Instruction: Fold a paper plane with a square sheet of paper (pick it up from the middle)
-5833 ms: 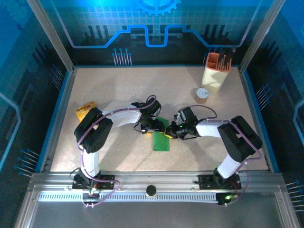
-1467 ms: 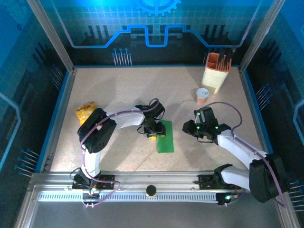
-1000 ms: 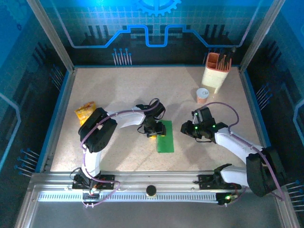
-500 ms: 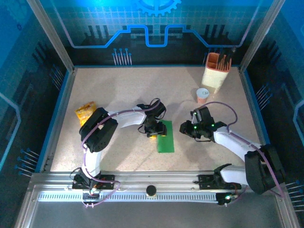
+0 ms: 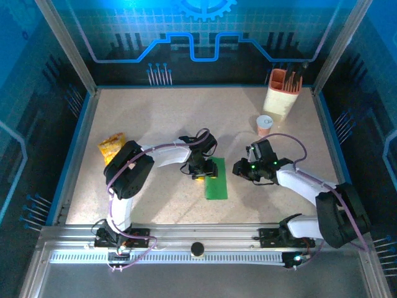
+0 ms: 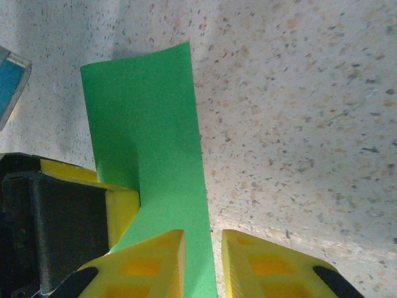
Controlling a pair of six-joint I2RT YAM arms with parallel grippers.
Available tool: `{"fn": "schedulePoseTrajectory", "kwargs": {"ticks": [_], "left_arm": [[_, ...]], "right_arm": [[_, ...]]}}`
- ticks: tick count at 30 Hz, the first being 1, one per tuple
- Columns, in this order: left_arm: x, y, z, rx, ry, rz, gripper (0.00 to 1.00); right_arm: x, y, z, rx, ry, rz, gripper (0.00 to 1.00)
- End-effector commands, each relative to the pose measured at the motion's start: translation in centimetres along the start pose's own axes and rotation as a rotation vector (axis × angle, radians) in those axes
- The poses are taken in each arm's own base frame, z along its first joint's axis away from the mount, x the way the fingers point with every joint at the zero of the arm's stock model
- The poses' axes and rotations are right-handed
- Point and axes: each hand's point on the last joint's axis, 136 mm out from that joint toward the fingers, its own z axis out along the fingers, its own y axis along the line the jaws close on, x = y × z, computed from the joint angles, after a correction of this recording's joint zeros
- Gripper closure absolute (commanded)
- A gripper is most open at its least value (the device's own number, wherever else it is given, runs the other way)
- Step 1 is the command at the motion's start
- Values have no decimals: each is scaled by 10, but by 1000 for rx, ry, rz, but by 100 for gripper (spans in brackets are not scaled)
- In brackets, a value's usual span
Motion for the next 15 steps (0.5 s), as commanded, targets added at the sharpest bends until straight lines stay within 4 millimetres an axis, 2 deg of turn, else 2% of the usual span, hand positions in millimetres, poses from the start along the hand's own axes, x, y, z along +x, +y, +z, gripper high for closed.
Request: {"fn": "schedulePoseTrajectory", "kwargs": {"ticks": [1, 7, 11, 15], "left_arm": [[14, 37, 47, -134, 54, 1, 47], [14, 39, 48, -144, 52, 3, 47], [15, 40, 49, -143, 55, 6, 46], [15, 40, 49, -143, 55, 2, 47]], "right_arm": [[-1, 22, 4, -72, 28, -34, 77], [-1, 15, 9, -27, 30, -10, 77], [-1, 19, 11, -49, 43, -16, 79], [3, 34, 18, -134, 85, -39, 91]]}}
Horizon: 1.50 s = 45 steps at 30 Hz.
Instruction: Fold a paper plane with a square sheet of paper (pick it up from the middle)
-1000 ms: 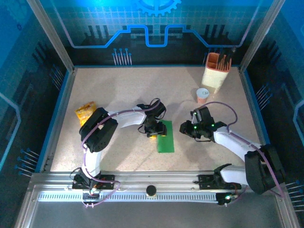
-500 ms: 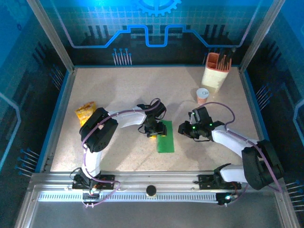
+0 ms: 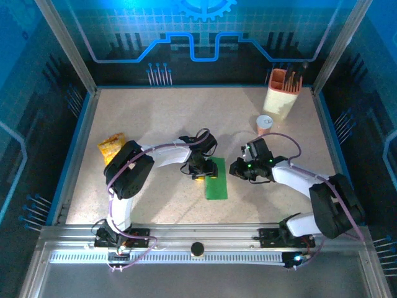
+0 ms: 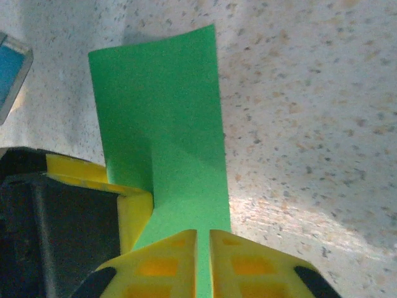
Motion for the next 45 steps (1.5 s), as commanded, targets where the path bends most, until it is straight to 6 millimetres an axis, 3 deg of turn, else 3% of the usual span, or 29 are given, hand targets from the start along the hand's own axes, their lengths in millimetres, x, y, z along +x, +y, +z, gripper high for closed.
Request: {"fn": "schedulePoseTrajectory", "kwargs": {"ticks": [1, 3, 13, 18, 23, 28, 45], "left_arm": [[15, 40, 49, -141, 54, 1, 46], [15, 40, 50, -142, 55, -1, 46], [16, 42, 50, -146, 56, -7, 46], [16, 42, 50, -143, 50, -20, 47], [16, 40, 51, -130, 52, -15, 48], [16, 41, 51, -133, 48, -19, 48], [15, 41, 51, -134, 49, -5, 52]], "right_arm": [[0, 29, 6, -118, 41, -47, 94], [2, 33, 13, -133, 60, -54, 100], [8, 30, 38, -116, 114, -40, 100], [-3, 3, 20, 23, 23, 7, 100], [-14, -15, -5, 14, -59, 74, 100], [-15, -16, -18, 16, -72, 66, 100], [-11, -11, -15, -11, -59, 64, 100]]}}
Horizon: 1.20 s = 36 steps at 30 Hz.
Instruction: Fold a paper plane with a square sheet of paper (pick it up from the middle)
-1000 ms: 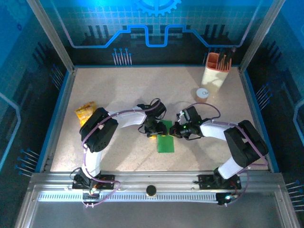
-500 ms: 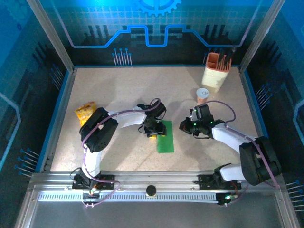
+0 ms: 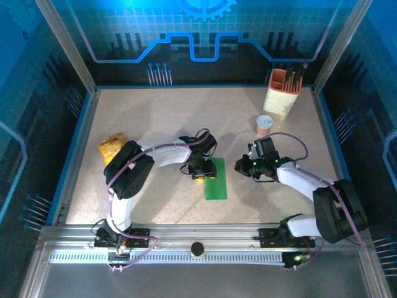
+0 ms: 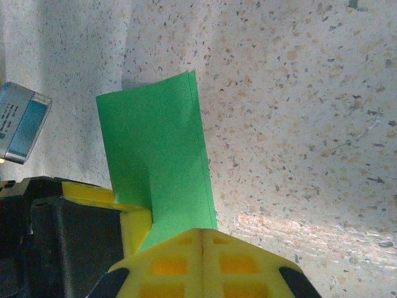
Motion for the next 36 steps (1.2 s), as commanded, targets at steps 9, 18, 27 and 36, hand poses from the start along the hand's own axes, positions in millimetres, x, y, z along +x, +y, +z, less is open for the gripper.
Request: {"fn": "schedulePoseTrajectory", "kwargs": {"ticks": [9, 18, 27, 36], "left_arm": [[14, 39, 52, -128, 48, -10, 50], [15, 39, 52, -130, 51, -2, 49], [14, 39, 52, -130, 49, -4, 49], [14, 38, 52, -132, 51, -1, 48]], "right_arm": [[9, 3, 3, -12, 36, -5, 100], [12, 6, 6, -19, 48, -19, 99], [18, 21, 15, -76, 92, -51, 98], [32, 36, 42, -80, 185, -91, 100]]}}
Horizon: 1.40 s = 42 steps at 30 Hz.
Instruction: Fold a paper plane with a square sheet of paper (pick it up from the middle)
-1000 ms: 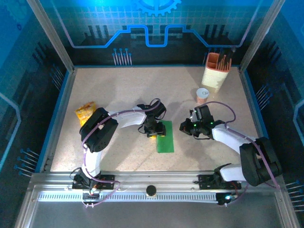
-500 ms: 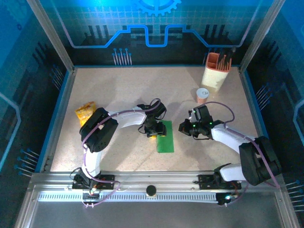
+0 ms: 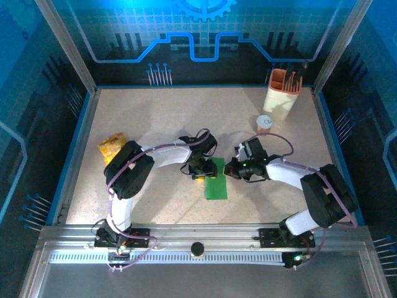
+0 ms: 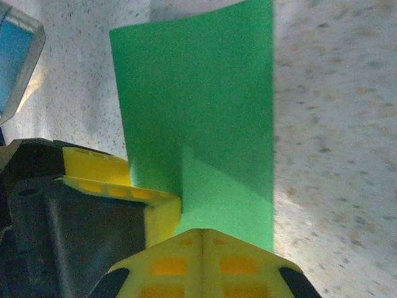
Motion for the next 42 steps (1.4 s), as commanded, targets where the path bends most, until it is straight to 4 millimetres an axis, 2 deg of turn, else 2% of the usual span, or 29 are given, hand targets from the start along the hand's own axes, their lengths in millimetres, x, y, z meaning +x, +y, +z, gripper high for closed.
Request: {"fn": "schedulePoseTrajectory", "kwargs": {"ticks": [1, 18, 20, 26, 29, 32, 36, 40, 42], "left_arm": [[14, 40, 52, -134, 54, -5, 48], [16, 40, 54, -132, 60, -4, 48], [16, 40, 54, -130, 60, -5, 48], [15, 38, 52, -125, 56, -5, 48], [13, 32, 45, -111, 42, 4, 48], [7, 23, 26, -99, 5, 19, 48], [-9, 1, -20, -43, -115, 47, 44], [-23, -23, -63, 51, -220, 61, 43], [-27, -36, -77, 141, -245, 70, 50]], "right_arm": [[3, 8, 11, -12, 37, -18, 100], [12, 2, 31, -26, 93, -12, 100], [15, -4, 34, -11, 103, -4, 100], [35, -45, 42, 94, 142, 26, 100], [40, -57, 42, 98, 151, 38, 100], [40, -65, 39, 109, 159, 24, 100], [32, -67, 28, 115, 180, -25, 100], [27, -75, 21, 190, 209, -70, 100], [26, -76, 22, 184, 213, -61, 100]]}}
